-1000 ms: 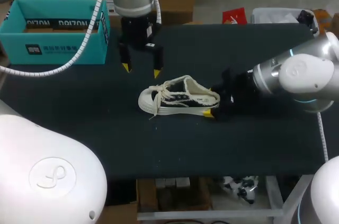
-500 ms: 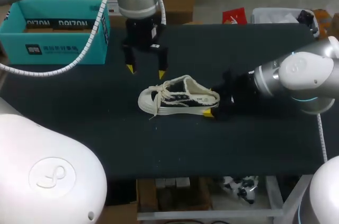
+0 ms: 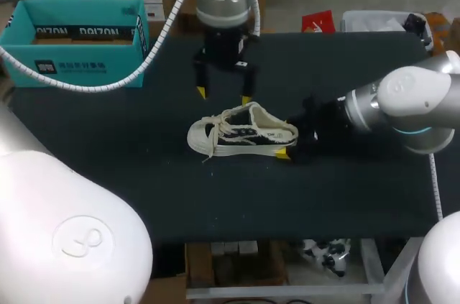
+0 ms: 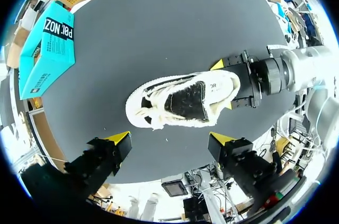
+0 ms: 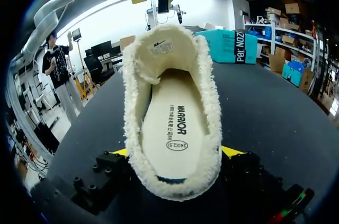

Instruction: Open the shoe tongue, take the insole out of the shoe, put the insole back into the shoe, and pack the shoe into the shoebox

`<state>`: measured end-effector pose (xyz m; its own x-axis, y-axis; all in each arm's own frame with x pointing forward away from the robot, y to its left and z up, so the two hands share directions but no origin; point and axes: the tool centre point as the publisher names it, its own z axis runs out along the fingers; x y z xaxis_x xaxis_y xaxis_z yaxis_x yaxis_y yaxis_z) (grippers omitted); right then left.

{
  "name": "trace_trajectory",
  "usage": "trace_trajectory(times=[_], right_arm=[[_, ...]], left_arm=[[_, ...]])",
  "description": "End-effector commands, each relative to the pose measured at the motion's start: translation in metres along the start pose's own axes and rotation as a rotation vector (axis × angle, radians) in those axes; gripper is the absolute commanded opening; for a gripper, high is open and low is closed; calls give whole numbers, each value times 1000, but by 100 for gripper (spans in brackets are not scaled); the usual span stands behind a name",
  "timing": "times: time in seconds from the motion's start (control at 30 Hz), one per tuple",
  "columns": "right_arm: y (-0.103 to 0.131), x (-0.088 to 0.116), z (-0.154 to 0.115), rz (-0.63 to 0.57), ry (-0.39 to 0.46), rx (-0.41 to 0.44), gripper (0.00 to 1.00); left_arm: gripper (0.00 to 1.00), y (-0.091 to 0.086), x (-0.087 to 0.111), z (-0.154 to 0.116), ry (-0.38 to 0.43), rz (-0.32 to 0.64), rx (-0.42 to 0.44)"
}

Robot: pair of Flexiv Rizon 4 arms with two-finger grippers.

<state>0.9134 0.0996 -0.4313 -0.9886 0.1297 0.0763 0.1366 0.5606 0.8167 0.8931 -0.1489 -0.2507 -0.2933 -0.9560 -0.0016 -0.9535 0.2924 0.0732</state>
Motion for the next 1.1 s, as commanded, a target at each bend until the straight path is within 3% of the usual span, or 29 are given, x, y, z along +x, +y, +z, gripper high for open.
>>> trace_trajectory(times=[0.03, 0.5, 0.73, 1.1], right_arm=[[-4, -2, 5, -1, 1, -2, 0], [-4, -2, 5, -1, 1, -2, 0], [-4, -2, 5, -1, 1, -2, 0], [-4, -2, 5, -1, 1, -2, 0]], left_arm=[[45, -13, 21, 11, -104, -17, -18], [50, -21, 37, 28, -111, -39, -56], [47, -26, 46, 36, -135, -54, -70], [48, -28, 45, 49, -156, -65, -113]])
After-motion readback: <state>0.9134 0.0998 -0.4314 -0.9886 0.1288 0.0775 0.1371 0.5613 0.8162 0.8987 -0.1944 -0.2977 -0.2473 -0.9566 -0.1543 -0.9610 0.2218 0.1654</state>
